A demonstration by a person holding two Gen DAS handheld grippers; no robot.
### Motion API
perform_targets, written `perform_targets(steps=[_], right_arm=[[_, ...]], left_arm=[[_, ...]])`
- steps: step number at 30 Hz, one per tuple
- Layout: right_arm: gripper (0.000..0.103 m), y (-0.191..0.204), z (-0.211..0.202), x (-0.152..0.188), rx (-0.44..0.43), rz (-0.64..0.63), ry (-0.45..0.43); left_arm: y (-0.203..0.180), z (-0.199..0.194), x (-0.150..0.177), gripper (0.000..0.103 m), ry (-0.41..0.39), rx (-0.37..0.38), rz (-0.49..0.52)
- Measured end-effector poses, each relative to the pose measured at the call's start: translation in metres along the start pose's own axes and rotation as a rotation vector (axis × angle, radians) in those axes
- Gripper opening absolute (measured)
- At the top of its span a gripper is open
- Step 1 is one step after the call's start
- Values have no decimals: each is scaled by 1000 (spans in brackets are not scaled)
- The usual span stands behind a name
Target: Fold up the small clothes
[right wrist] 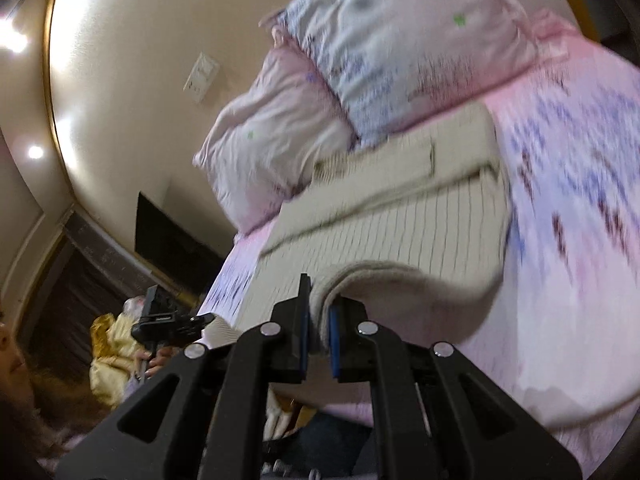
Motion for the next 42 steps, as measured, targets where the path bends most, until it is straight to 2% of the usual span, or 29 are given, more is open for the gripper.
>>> perform_targets(steps=[3,7,11,16,18,22,27,31,32,35,36,37,39,40,41,42], right_arm=[[8,8,13,-20,54,-57,-68],[7,13,30,-55,180,-154,-191],[7,15,47,-88,256,-218,-291],[7,3,84,-138,376,-244,-393],[7,-10,100,-155,399,-205,-401],[7,-42,140,-183,459,-117,-354],[8,-57,158,-199,467,-37,-357],[9,-96,178,-202,545,110,-300],[10,-105,182,-200,548,151,-281],[28,-117,192,-195,546,200,-238],[39,-115,191,-195,544,190,-236],[54,-109,187,-195,552,170,-244],[72,-101,169,-199,566,150,-305],[73,-97,159,-201,564,139,-335],[73,-93,147,-203,559,127,-367],[68,-94,137,-204,571,122,-374]], left_arm=[[2,0,-36,7,-73,-45,38],[5,4,-88,7,-159,-106,64],[2,19,-148,7,-237,-169,115],[5,50,-210,6,-281,-210,137],[13,68,-229,6,-276,-236,124],[33,101,-248,6,-244,-252,86],[45,111,-262,6,-259,-264,67],[62,132,-264,6,-205,-303,34],[66,138,-262,6,-191,-310,27],[71,147,-258,7,-169,-306,20],[71,147,-258,7,-165,-301,23],[70,146,-257,8,-163,-297,27],[65,137,-256,30,-155,-276,41],[63,132,-256,56,-160,-267,44],[60,123,-256,77,-175,-254,52],[57,111,-255,83,-197,-286,69]])
Point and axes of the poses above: each gripper's, at about its wrist camera, not at the fingertips, and z roughly the way its jaws point, y to its left, x to its underside, the point moved 8 cm from there along z, roughly the way its jaws point, and after that the axes turned 13 degrees about z, right-handed, at the moved point
